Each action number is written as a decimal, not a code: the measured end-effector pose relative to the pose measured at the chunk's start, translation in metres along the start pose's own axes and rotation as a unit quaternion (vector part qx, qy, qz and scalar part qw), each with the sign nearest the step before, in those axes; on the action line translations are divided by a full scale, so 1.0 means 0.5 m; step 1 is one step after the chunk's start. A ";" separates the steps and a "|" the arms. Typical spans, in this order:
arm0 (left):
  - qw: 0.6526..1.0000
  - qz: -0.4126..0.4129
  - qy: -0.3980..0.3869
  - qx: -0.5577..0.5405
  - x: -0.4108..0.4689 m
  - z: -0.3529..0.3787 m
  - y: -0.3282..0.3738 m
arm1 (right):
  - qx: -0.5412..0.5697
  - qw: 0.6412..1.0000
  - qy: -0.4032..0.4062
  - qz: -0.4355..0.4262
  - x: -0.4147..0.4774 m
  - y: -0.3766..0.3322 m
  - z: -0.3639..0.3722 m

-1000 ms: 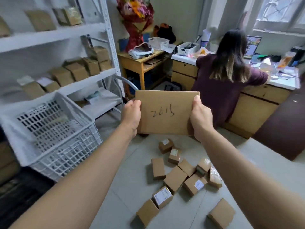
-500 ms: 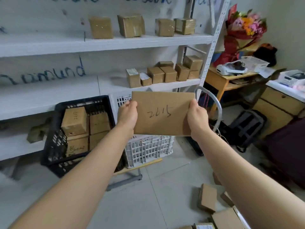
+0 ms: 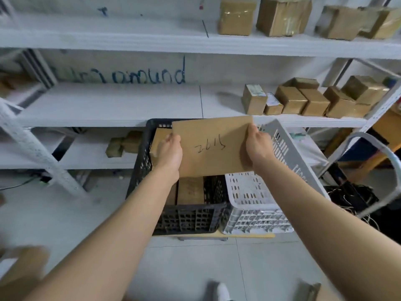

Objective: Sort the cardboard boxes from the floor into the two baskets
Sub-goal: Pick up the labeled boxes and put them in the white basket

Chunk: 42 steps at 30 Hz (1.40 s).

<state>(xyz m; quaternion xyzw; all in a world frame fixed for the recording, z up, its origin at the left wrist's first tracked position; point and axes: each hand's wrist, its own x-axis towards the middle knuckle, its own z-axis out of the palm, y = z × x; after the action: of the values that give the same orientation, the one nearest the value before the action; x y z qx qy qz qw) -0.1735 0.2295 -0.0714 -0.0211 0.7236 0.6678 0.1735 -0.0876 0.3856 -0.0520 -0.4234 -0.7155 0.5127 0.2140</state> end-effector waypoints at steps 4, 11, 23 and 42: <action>0.999 -0.015 0.039 -0.021 0.077 -0.014 0.002 | -0.035 0.998 -0.035 -0.028 0.079 -0.021 0.079; 0.992 -0.055 0.103 -0.051 0.219 0.028 0.009 | -0.043 0.995 -0.090 -0.025 0.272 -0.038 0.182; 0.954 -0.229 0.157 -0.109 0.365 0.080 -0.088 | -0.182 0.959 -0.199 -0.087 0.500 -0.030 0.337; 0.877 -0.401 0.094 -0.247 0.490 0.087 -0.230 | -0.478 0.800 -0.330 -0.149 0.616 0.058 0.543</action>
<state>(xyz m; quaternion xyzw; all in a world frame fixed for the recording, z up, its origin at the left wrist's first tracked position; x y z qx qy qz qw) -0.3635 0.3089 -0.2522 -0.4142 0.4773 0.6929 0.3472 -0.4470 0.4932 -0.2218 -0.1652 -0.9514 0.1765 -0.1907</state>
